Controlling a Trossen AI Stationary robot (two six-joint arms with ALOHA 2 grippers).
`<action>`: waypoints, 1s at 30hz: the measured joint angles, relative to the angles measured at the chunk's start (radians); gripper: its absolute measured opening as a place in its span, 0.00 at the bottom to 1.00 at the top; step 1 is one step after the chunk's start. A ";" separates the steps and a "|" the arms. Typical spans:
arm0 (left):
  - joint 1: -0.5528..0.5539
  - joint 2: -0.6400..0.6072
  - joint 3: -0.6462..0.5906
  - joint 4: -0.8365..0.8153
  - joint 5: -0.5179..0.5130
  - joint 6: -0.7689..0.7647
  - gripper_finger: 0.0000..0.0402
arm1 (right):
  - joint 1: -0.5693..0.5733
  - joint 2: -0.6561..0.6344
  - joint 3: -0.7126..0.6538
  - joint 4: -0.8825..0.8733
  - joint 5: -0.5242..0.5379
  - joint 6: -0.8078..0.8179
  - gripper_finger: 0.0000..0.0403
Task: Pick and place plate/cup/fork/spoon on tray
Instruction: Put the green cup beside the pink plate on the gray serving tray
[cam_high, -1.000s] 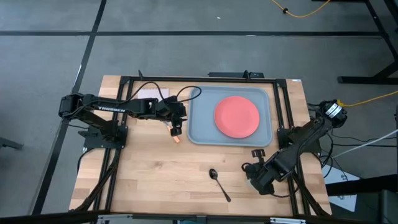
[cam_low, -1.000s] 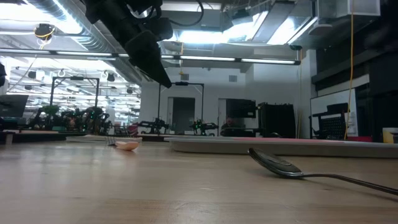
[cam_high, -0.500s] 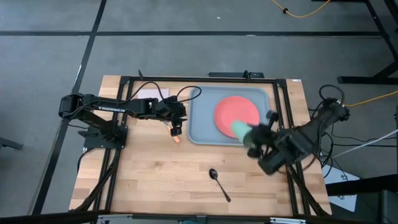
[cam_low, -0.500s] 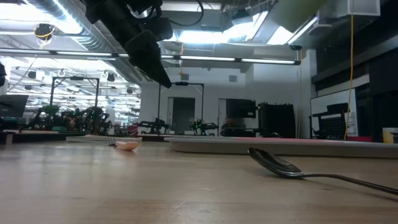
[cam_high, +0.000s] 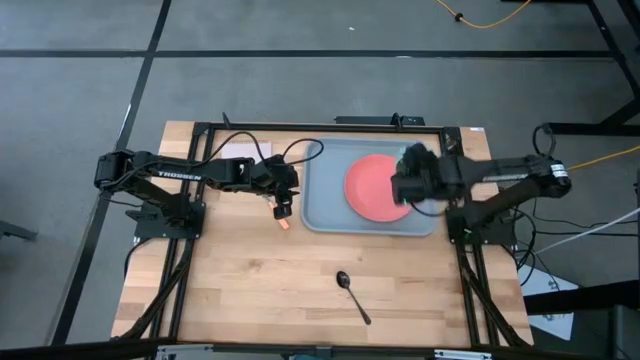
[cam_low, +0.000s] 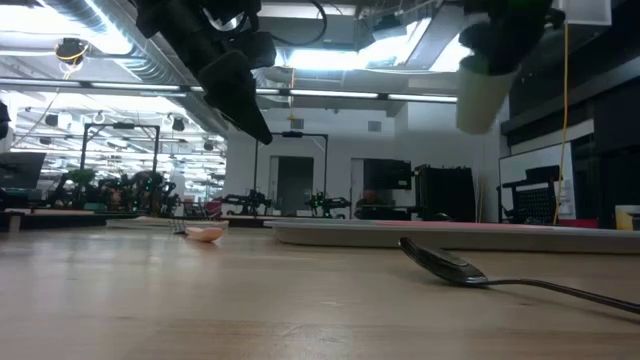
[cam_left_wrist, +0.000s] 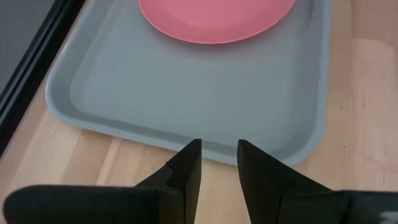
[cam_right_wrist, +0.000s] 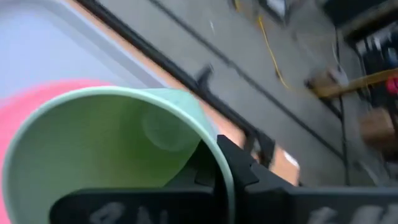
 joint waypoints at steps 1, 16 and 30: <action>0.000 0.000 0.000 0.000 0.000 0.000 0.24 | -0.040 -0.001 0.000 0.001 -0.015 -0.029 0.00; 0.000 0.000 0.000 0.001 -0.015 0.000 0.24 | -0.531 -0.001 0.035 0.409 -0.382 -0.761 0.00; 0.000 0.000 0.000 0.015 -0.214 -0.033 0.24 | -0.743 -0.001 0.034 0.340 -0.477 -0.860 0.00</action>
